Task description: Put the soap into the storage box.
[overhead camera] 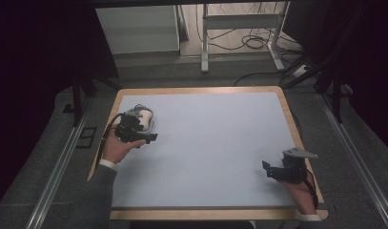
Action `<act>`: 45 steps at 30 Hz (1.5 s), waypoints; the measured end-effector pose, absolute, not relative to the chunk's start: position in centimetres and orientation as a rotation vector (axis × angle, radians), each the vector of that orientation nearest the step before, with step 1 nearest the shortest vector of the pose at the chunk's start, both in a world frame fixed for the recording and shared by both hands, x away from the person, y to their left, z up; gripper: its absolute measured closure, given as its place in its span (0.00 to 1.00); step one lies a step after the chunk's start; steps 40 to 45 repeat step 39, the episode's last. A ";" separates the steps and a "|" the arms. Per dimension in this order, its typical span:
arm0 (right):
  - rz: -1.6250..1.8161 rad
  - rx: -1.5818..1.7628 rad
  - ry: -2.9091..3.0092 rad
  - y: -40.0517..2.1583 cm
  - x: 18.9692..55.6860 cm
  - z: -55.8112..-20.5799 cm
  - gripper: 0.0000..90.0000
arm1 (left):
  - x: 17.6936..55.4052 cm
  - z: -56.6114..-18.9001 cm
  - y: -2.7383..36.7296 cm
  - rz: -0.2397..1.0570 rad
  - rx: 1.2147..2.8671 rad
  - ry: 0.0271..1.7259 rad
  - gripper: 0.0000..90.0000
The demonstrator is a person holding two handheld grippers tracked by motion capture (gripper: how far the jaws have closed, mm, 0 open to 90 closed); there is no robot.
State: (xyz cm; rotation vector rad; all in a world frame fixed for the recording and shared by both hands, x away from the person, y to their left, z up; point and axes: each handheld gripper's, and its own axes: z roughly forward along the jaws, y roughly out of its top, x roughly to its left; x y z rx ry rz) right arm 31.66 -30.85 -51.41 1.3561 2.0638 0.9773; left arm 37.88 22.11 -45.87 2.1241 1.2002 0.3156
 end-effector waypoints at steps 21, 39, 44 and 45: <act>0.962 1.347 2.073 -30.6 31.6 -51.5 0.10 | 30.1 -52.2 21.2 0.264 2.094 1.113 0.29; 0.960 1.323 2.089 -30.3 31.7 -51.8 0.10 | 29.5 -52.8 21.6 0.291 2.072 1.118 0.29; 0.960 1.323 2.089 -30.3 31.7 -51.8 0.10 | 29.5 -52.8 21.6 0.291 2.072 1.118 0.29; 0.960 1.323 2.089 -30.3 31.7 -51.8 0.10 | 29.5 -52.8 21.6 0.291 2.072 1.118 0.29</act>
